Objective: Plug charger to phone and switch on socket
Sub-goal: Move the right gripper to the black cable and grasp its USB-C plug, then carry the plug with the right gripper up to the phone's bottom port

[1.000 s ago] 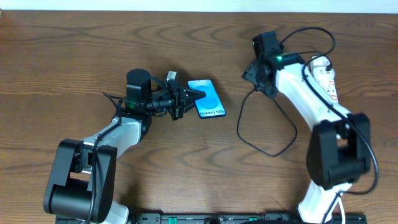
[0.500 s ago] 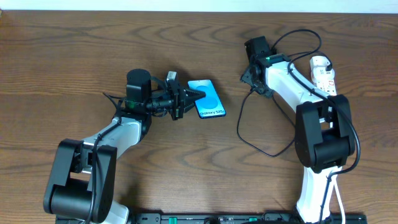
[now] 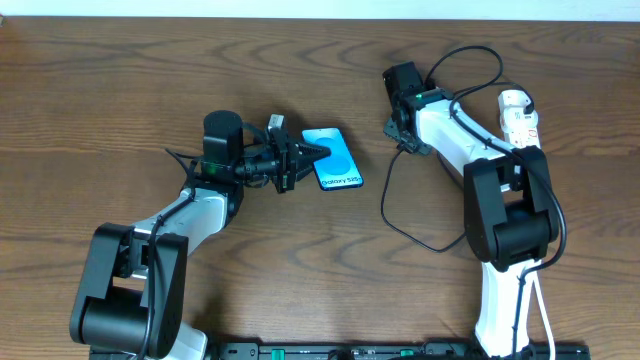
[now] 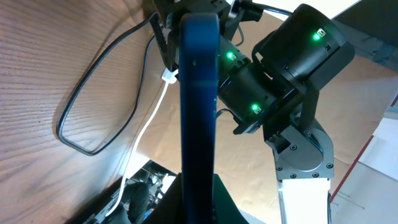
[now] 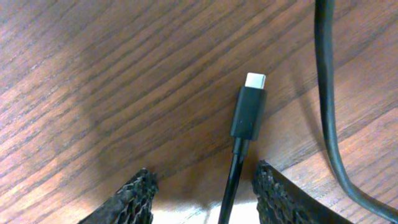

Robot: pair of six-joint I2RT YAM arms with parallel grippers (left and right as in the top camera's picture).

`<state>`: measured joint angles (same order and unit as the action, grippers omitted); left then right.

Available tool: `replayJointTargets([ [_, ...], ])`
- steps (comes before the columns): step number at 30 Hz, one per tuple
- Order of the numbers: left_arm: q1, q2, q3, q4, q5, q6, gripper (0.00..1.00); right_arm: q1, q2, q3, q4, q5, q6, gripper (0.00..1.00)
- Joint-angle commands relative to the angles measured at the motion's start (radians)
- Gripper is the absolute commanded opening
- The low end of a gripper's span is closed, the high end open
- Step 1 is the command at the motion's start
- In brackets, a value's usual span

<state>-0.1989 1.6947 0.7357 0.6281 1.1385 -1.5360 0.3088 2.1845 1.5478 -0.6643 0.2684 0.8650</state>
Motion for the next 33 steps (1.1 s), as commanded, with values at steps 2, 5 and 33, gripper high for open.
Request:
replayJointTargets([
  [2, 0.003, -0.009, 0.026, 0.008, 0.018, 0.021, 0.07, 0.006, 0.061, -0.005, -0.008, 0.004, 0.001, 0.45],
  [5, 0.003, -0.009, 0.026, 0.008, 0.018, 0.021, 0.07, 0.006, 0.061, -0.005, -0.009, 0.018, 0.001, 0.38],
  [33, 0.003, -0.009, 0.026, 0.008, 0.018, 0.021, 0.08, -0.003, -0.241, 0.014, -0.165, -0.411, -0.370, 0.01],
])
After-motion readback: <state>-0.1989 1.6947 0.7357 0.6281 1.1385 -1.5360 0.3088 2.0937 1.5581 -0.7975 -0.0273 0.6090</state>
